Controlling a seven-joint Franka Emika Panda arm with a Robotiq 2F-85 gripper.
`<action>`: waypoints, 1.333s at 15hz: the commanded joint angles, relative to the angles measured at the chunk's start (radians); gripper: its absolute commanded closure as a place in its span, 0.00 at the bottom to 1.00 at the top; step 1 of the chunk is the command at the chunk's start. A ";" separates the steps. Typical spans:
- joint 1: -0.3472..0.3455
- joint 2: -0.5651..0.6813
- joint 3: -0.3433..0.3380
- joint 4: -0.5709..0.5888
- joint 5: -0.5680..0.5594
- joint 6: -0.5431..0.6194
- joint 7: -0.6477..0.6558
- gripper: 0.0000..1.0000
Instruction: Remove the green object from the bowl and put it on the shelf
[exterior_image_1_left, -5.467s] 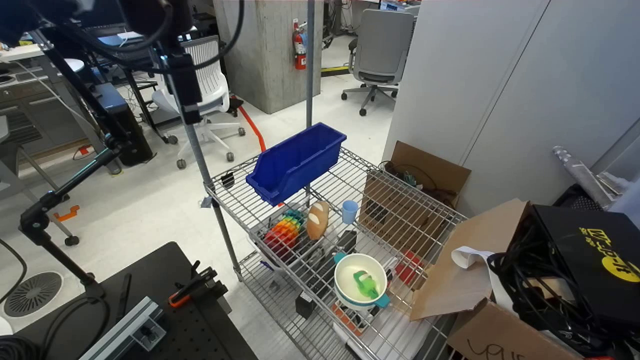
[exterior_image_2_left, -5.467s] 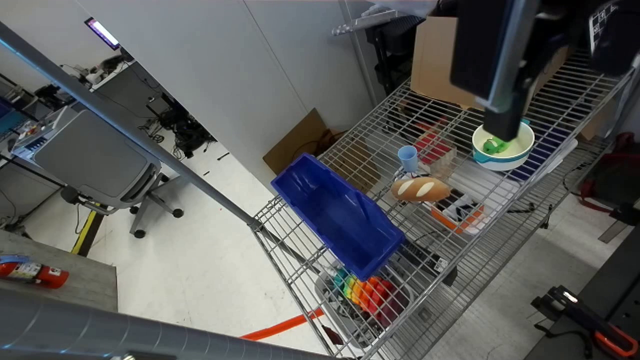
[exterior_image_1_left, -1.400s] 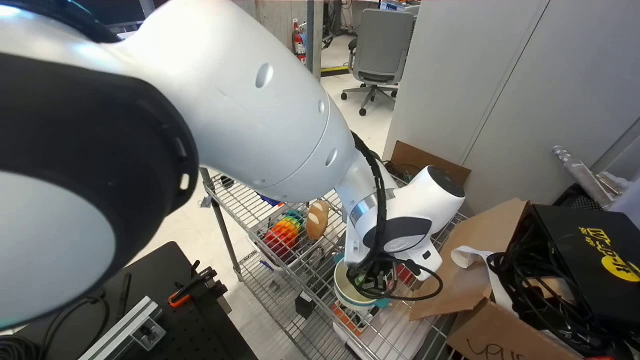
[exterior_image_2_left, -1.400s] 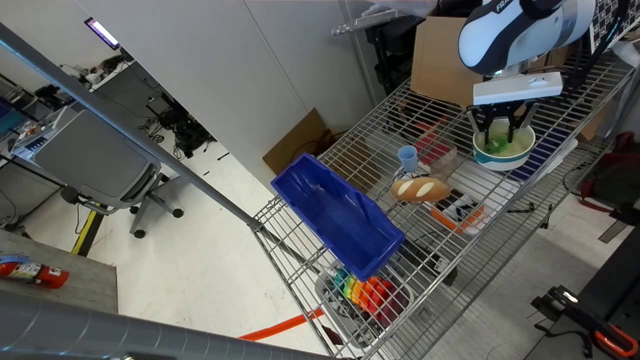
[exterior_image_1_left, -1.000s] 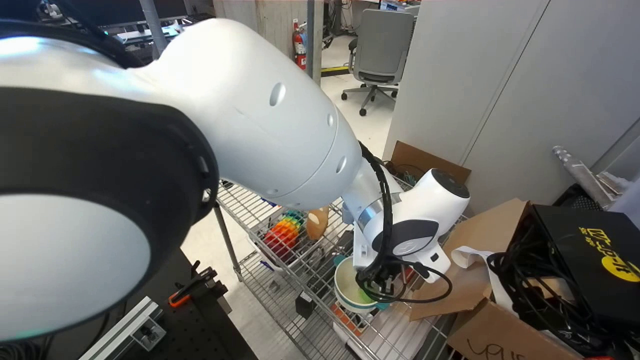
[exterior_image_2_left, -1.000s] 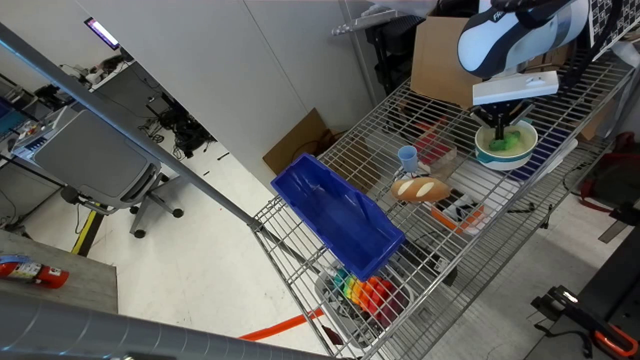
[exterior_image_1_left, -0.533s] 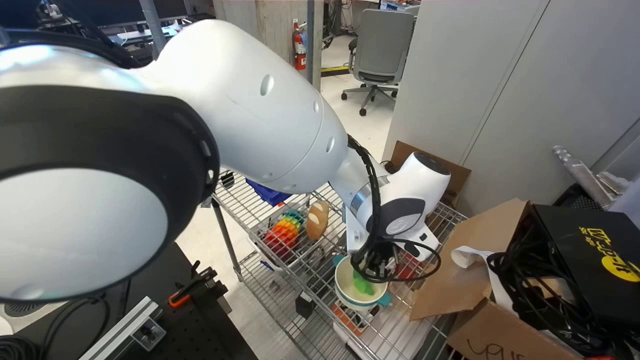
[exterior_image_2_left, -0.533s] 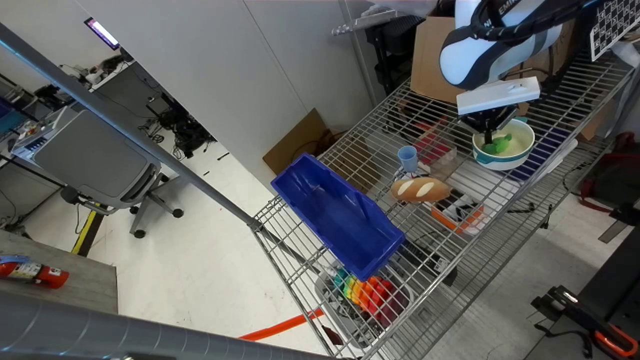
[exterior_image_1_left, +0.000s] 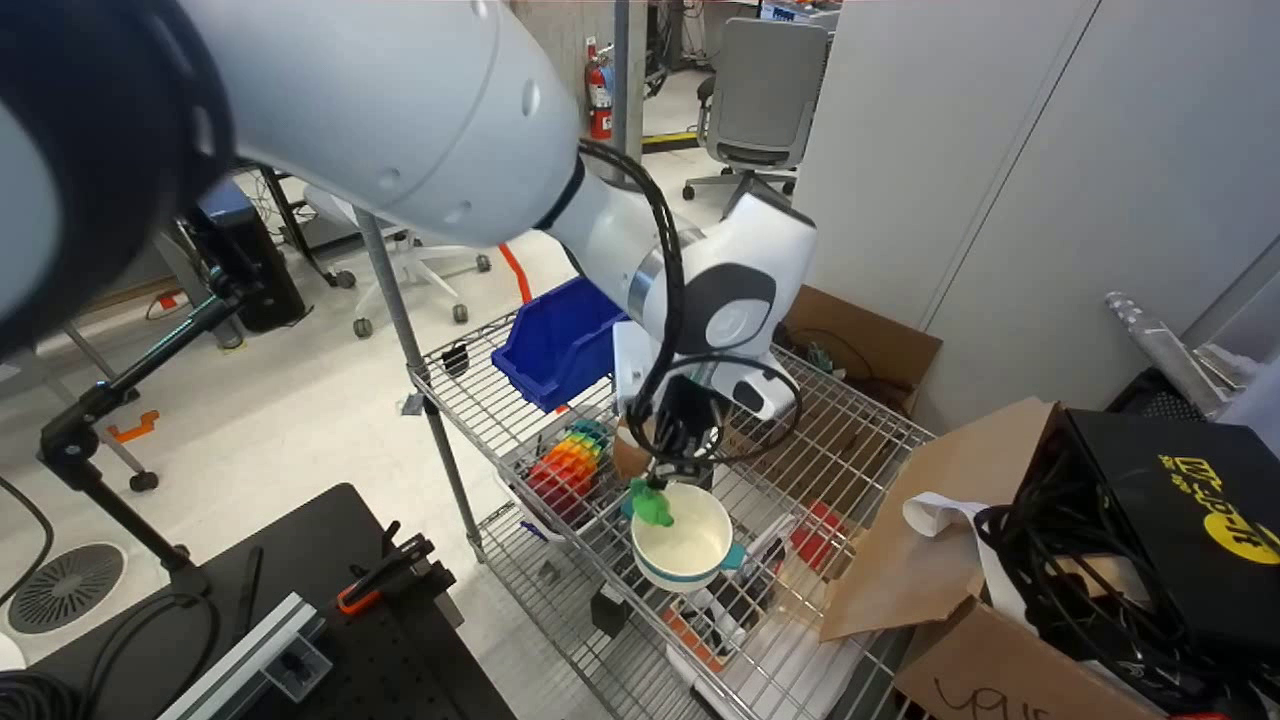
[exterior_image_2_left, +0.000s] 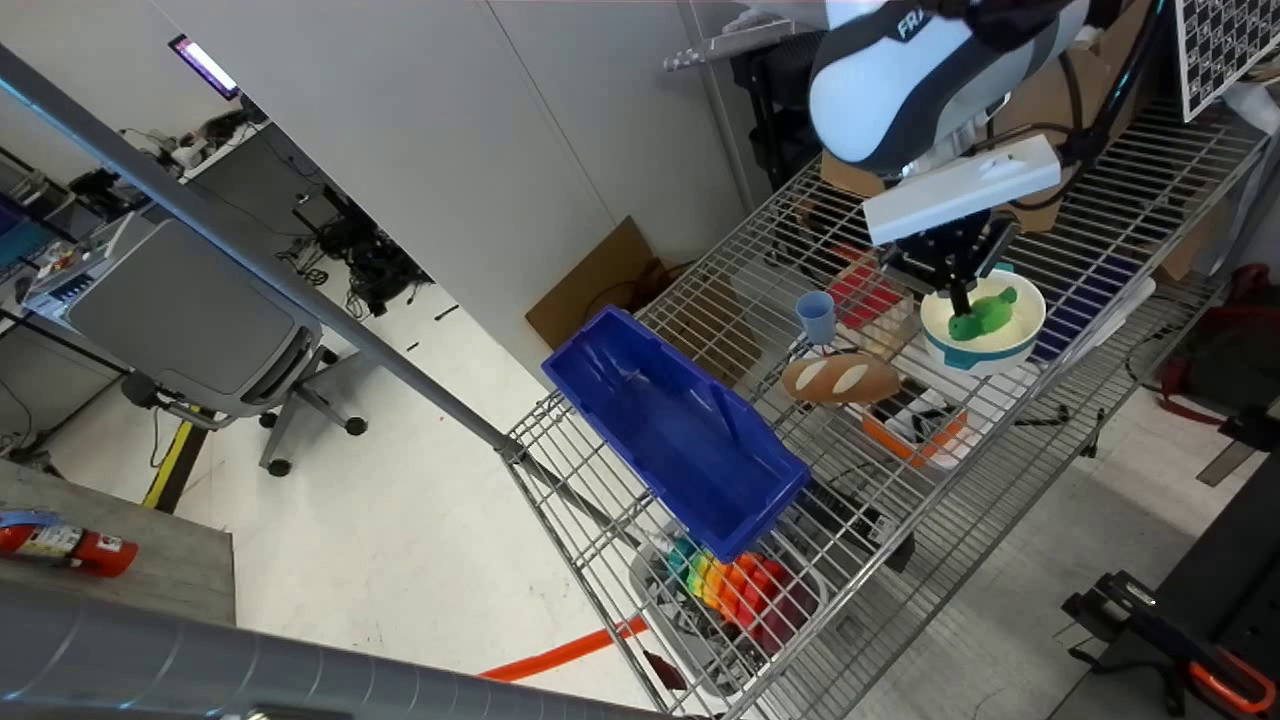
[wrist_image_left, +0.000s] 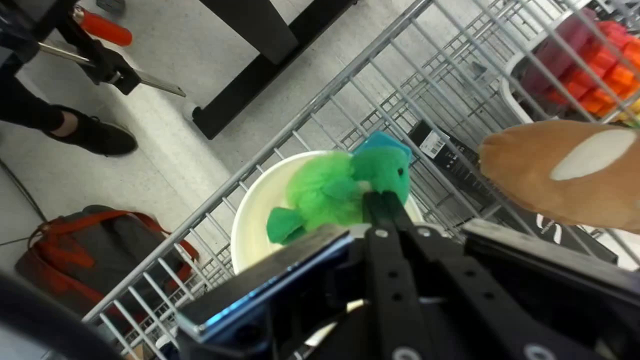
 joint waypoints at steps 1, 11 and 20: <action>0.018 -0.208 0.008 -0.109 -0.037 -0.021 0.038 1.00; -0.123 -0.033 0.076 0.295 0.202 0.211 0.015 1.00; -0.145 0.431 0.045 0.663 0.126 0.306 0.075 1.00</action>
